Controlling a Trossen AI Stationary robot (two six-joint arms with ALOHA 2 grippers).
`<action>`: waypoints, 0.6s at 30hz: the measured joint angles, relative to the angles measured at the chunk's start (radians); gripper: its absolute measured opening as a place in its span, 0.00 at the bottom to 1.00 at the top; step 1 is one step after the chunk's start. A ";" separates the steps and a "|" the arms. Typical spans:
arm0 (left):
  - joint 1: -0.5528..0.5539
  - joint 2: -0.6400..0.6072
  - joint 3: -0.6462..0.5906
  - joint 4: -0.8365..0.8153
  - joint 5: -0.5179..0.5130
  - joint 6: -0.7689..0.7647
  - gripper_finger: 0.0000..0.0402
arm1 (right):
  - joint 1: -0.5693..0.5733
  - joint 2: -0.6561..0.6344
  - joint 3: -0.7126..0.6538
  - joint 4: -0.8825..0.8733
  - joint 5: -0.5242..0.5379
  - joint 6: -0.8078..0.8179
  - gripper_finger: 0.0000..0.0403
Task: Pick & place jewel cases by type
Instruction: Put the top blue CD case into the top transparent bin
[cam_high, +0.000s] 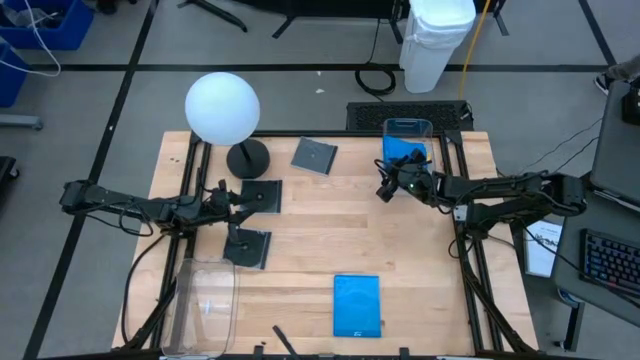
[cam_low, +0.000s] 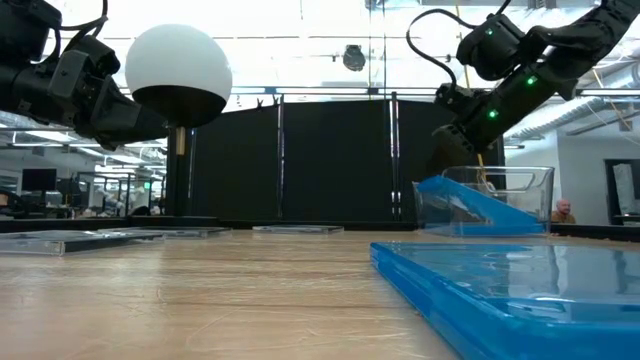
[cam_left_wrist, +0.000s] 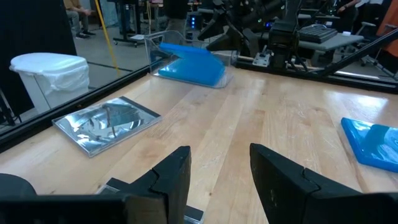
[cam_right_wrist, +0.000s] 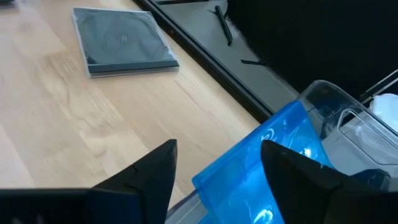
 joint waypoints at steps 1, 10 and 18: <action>0.000 0.000 0.000 0.000 0.000 0.000 0.42 | 0.000 0.000 0.000 0.001 -0.002 0.010 0.57; 0.000 0.000 0.000 0.000 0.000 0.000 0.42 | -0.012 0.003 0.175 -0.408 -0.088 0.322 0.52; 0.000 0.000 0.000 0.000 0.000 0.000 0.42 | -0.045 0.003 0.414 -0.758 -0.239 0.423 0.41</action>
